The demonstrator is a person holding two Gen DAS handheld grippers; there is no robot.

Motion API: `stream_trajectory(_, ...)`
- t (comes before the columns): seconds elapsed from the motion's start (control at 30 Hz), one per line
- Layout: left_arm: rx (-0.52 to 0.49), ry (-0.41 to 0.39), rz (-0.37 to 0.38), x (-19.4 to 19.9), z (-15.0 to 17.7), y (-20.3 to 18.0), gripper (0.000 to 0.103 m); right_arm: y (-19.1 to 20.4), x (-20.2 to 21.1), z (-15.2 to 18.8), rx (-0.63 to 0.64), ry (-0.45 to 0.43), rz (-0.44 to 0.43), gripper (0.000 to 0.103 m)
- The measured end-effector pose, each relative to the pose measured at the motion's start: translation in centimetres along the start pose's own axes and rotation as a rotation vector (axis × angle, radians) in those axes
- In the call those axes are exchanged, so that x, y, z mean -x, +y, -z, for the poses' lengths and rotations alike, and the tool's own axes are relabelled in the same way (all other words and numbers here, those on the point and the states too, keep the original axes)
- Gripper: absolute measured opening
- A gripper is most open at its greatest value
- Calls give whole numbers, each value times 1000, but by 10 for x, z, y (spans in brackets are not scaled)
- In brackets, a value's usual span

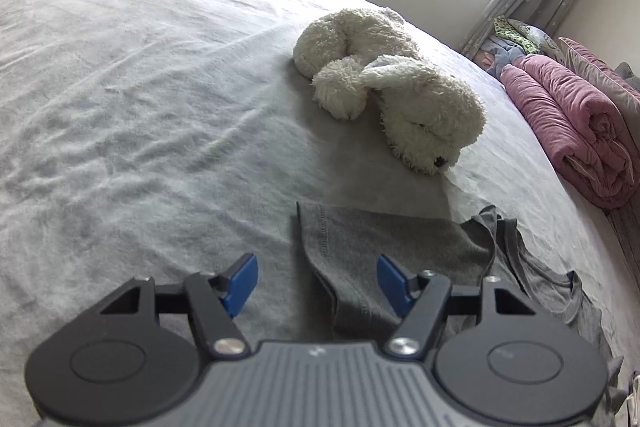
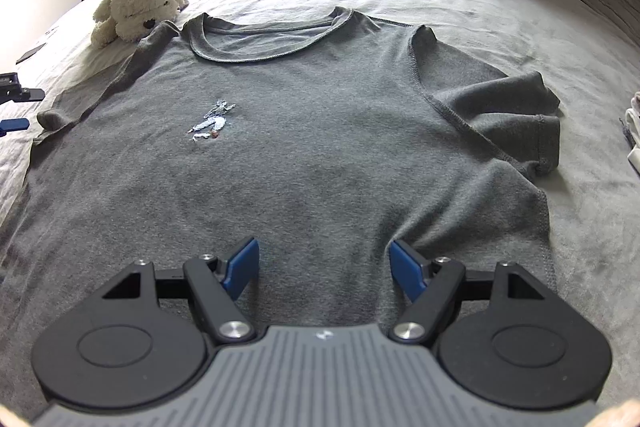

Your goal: Fold clothes

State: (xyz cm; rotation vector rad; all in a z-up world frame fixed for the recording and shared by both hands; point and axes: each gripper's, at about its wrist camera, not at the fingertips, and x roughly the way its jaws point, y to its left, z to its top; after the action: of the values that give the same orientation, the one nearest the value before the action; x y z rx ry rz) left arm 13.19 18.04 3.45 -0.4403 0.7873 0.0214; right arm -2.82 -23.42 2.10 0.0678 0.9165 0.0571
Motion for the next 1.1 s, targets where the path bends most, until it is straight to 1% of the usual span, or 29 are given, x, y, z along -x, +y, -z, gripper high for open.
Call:
stream_trajectory(0.03, 13, 1, -2, -7, -3, 1, 67, 2, 0, 0, 6, -2, 6, 76)
stream_trajectory(0.13, 37, -5, 43, -23, -9, -2, 65, 8, 1, 1, 25, -20, 14, 76)
stream_trajectory(0.17, 25, -7, 52, -28, -9, -6, 64, 11, 2, 1, 27, -25, -1, 76)
stream_trajectory(0.2, -4, -11, 42, -32, -7, -10, 63, 13, 3, 1, 29, -30, -15, 75)
stream_trajectory(0.23, -35, -16, 28, -37, -6, -16, 56, 16, 5, 1, 32, -34, -24, 75)
stream_trajectory(0.27, -78, -24, 3, -40, -4, -21, 42, 20, 6, 1, 47, -43, -33, 75)
stream_trajectory(0.3, -123, -33, -24, -44, -2, -26, 34, 25, 8, 1, 63, -53, -41, 73)
stream_trajectory(0.33, -157, -35, -33, -45, -1, -30, 16, 30, 10, 1, 87, -68, -42, 70)
stream_trajectory(0.37, -168, -38, -33, -44, -1, -31, 7, 34, 11, 1, 108, -78, -45, 68)
stream_trajectory(0.4, -175, -40, -32, -42, -2, -31, 7, 38, 12, 1, 128, -87, -49, 60)
stream_trajectory(0.47, -194, -58, -74, -38, -4, -31, 6, 43, 11, 1, 148, -84, -65, 52)
stream_trajectory(0.57, -177, -99, -105, -29, -8, -22, 6, 44, 8, -1, 148, -84, -54, 51)
stream_trajectory(0.7, -198, -101, -125, -35, -5, -22, 6, 44, 8, 1, 142, -81, -51, 51)
stream_trajectory(0.83, -189, -111, -106, -38, -5, -22, 7, 51, 13, 6, 175, -101, -39, 51)
stream_trajectory(0.93, -176, -86, -82, -39, -7, -17, 7, 56, 18, 10, 197, -117, -43, 51)
stream_trajectory(0.97, -176, -70, -71, -41, -7, -16, 7, 60, 20, 12, 199, -114, -53, 51)
stream_trajectory(1.03, -198, -64, -51, -42, -7, -14, 7, 71, 24, 18, 215, -110, -78, 51)
stream_trajectory(1.1, -222, -60, -31, -42, -6, -12, 8, 92, 34, 29, 263, -135, -106, 51)
